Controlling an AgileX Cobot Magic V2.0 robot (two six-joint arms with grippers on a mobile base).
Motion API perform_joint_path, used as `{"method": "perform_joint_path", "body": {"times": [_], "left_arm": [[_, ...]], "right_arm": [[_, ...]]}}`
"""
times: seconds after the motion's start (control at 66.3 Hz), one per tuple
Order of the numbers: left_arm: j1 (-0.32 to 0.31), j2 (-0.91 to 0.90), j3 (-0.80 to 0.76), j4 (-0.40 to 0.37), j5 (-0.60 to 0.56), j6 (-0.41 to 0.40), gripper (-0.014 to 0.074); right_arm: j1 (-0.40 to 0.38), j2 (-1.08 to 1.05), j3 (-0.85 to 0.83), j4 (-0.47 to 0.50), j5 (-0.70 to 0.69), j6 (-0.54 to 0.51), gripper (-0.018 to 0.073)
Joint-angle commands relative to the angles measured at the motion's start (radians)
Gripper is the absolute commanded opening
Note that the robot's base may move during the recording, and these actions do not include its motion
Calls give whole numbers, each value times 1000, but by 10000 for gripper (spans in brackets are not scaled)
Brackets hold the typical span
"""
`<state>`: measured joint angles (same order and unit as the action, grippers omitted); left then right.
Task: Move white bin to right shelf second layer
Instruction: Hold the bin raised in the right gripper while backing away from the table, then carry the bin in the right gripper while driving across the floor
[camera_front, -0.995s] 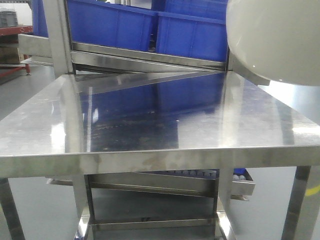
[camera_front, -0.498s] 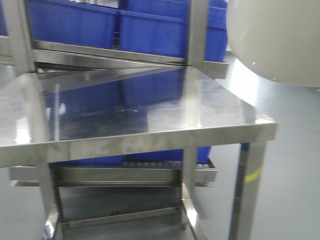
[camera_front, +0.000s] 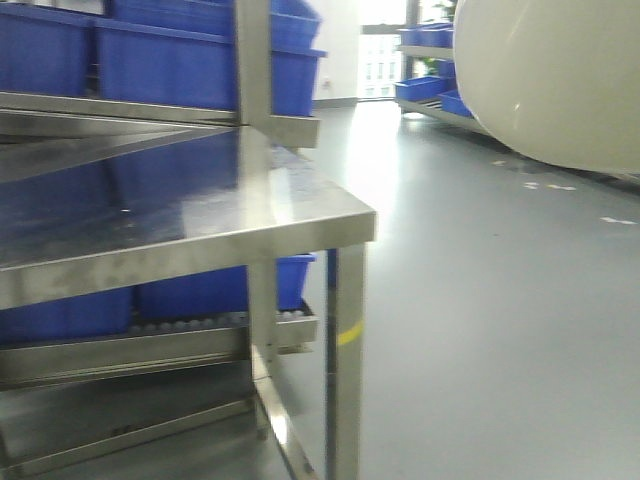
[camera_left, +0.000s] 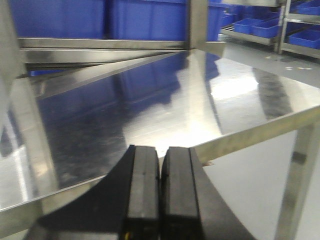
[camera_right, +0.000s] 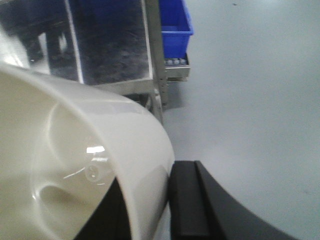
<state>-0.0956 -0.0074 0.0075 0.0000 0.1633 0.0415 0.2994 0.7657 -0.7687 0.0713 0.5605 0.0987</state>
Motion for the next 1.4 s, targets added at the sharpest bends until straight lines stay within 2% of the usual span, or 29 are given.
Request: {"method": "perform_joint_path", "body": {"times": [0.0, 1.388], "left_arm": [[-6, -3, 37, 0, -86, -3, 85], [-6, -3, 37, 0, -86, -3, 85]], "right_arm": [[0, -9, -32, -2, -99, -3, 52], [0, -10, -32, -2, -99, -3, 52]]}}
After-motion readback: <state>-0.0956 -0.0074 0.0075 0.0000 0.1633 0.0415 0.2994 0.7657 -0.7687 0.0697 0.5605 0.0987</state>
